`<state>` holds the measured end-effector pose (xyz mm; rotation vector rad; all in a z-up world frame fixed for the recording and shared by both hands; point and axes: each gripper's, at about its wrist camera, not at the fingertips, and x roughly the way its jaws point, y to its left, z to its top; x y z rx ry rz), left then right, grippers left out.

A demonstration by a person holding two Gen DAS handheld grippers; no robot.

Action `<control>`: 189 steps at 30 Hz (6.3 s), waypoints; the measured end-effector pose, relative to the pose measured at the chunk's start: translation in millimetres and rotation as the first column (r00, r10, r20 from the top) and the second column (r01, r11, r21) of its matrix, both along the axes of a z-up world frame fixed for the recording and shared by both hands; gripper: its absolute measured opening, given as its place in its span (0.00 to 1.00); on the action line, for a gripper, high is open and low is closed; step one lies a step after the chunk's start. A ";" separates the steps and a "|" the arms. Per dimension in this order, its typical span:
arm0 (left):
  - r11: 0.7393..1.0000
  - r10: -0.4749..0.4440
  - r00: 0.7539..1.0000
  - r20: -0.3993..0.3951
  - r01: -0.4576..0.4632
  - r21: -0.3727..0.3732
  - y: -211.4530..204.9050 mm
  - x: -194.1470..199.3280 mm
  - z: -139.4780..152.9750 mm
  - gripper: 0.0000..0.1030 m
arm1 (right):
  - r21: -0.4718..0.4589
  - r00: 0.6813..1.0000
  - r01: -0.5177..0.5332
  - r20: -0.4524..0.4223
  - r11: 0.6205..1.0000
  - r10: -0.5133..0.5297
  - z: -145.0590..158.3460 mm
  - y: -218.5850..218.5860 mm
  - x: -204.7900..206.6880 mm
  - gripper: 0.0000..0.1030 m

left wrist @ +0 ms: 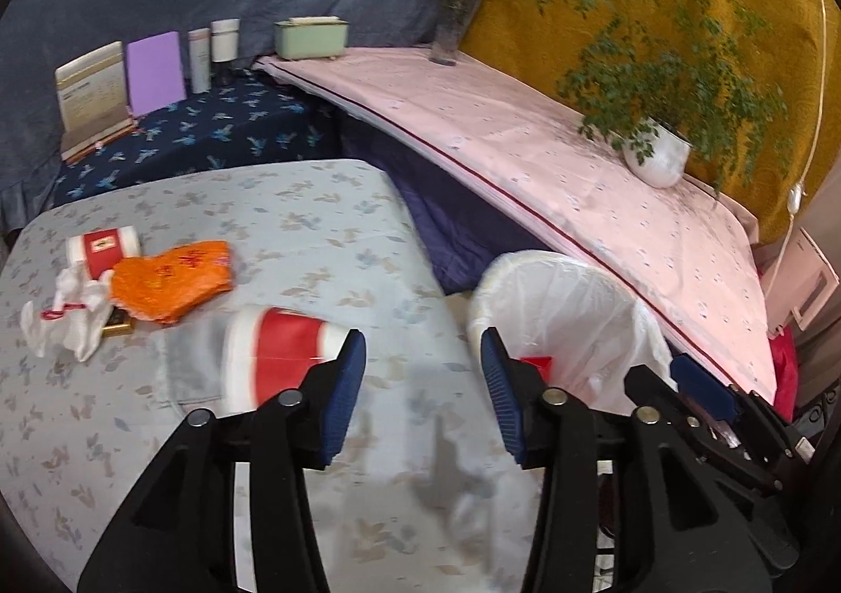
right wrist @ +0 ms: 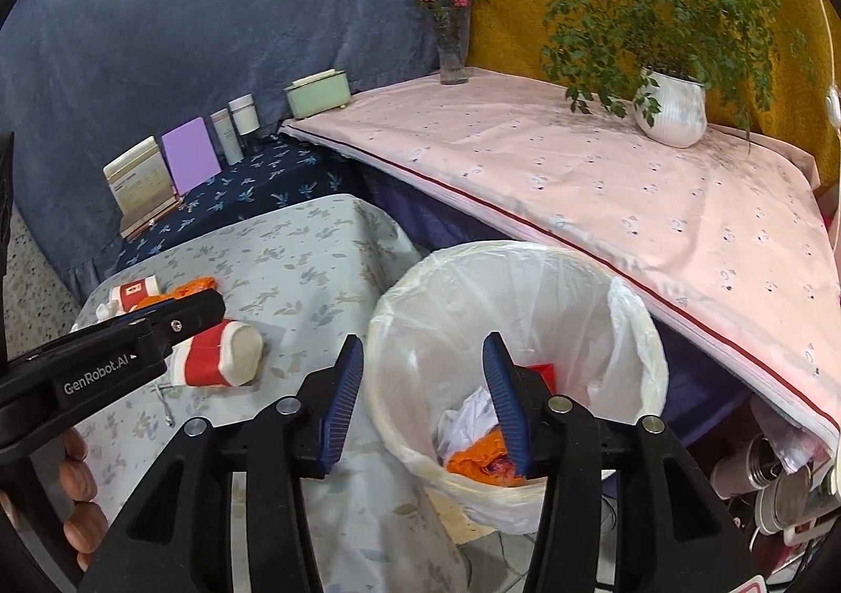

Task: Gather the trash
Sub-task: 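Move both tools back to the table and grasp the white glove with the left tool, then grasp the red-and-white paper cup with the right tool while the left tool holds the glove, then carry glove and cup over the wastebasket and open both tools, then move both tools back to the table and grasp the grey cloth with the left tool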

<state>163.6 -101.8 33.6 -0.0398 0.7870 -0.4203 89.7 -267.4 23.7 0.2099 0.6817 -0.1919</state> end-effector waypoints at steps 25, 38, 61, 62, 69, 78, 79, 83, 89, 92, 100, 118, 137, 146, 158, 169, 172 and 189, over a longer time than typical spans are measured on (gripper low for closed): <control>0.927 0.331 0.942 0.049 -0.334 0.169 215.0 39.4 -37.2 0.85 | -0.003 0.979 -0.192 -0.063 0.981 0.191 -32.6 138.7 55.0 0.74; 0.939 0.288 0.957 0.029 -0.288 0.185 247.6 78.8 -63.2 0.84 | -0.009 0.978 -0.191 -0.092 0.982 0.189 -48.7 169.6 86.7 0.79; 0.959 0.285 0.954 -0.089 -0.283 0.030 243.9 52.5 -58.0 0.06 | -0.082 0.987 -0.108 -0.128 0.991 0.097 -66.1 181.9 108.0 0.82; 0.960 0.281 0.955 -0.093 -0.280 0.021 241.9 49.0 -57.1 0.06 | -0.076 0.987 -0.111 -0.127 0.991 0.100 -66.3 181.8 106.8 0.82; 0.970 0.237 0.966 -0.105 -0.241 -0.027 220.1 31.0 -51.3 0.06 | -0.053 0.987 -0.099 -0.130 0.994 0.091 -67.4 176.5 103.2 0.82; 0.977 0.208 0.970 -0.124 -0.213 -0.028 203.0 29.9 -55.5 0.06 | -0.106 0.984 -0.100 -0.158 0.989 0.082 -75.0 190.9 113.5 0.83; 0.977 0.205 0.971 -0.126 -0.210 -0.027 201.8 30.6 -56.4 0.06 | -0.113 0.983 -0.098 -0.164 0.989 0.079 -77.3 191.6 115.0 0.83; 0.979 0.197 0.972 -0.129 -0.201 -0.023 198.3 32.4 -59.0 0.06 | -0.116 0.979 -0.088 -0.194 0.989 0.064 -89.3 188.2 121.2 0.83; 0.982 0.185 0.974 -0.128 -0.190 -0.021 190.8 34.3 -59.8 0.06 | -0.077 0.981 -0.076 -0.184 0.994 0.061 -92.1 178.8 117.6 0.81; 0.983 0.180 0.975 -0.127 -0.184 -0.022 185.2 34.0 -58.1 0.06 | -0.069 0.984 -0.081 -0.163 0.994 0.069 -86.2 176.3 113.6 0.81; 0.987 0.156 0.983 -0.101 -0.159 -0.023 161.9 29.6 -42.7 0.06 | -0.038 0.992 -0.073 -0.105 0.997 0.069 -64.1 157.5 97.9 0.81; 0.999 -0.035 0.998 -0.046 0.034 -0.022 20.5 17.9 -10.4 0.06 | -0.002 0.998 0.058 -0.038 0.998 -0.058 -36.6 51.0 49.1 0.81; 0.964 -0.264 0.962 -0.075 0.262 -0.047 -109.1 4.7 -22.4 0.07 | 0.014 0.967 0.248 -0.067 0.969 -0.247 -54.1 -59.2 5.1 0.81; 0.974 -0.224 0.972 -0.072 0.221 -0.053 -104.7 11.9 -24.6 0.41 | 0.022 0.967 0.248 -0.068 0.969 -0.246 -58.5 -62.8 6.3 0.81; 0.986 -0.163 0.984 -0.076 0.160 -0.050 -78.7 19.3 -25.5 0.41 | 0.021 0.972 0.227 -0.058 0.974 -0.226 -52.6 -51.8 7.9 0.81; 0.996 -0.081 0.994 -0.071 0.078 -0.048 -35.0 25.4 -24.6 0.41 | 0.004 0.985 0.165 -0.041 0.986 -0.165 -39.4 -19.1 17.4 0.81; 0.998 -0.048 0.996 -0.073 0.044 -0.050 -18.1 28.4 -25.6 0.41 | 0.000 0.988 0.147 -0.038 0.989 -0.146 -37.0 -9.4 20.3 0.81; 0.976 0.215 0.971 -0.109 -0.216 0.005 91.7 48.4 -48.5 0.62 | -0.010 0.998 0.034 -0.047 0.999 -0.034 -34.6 52.7 44.4 0.81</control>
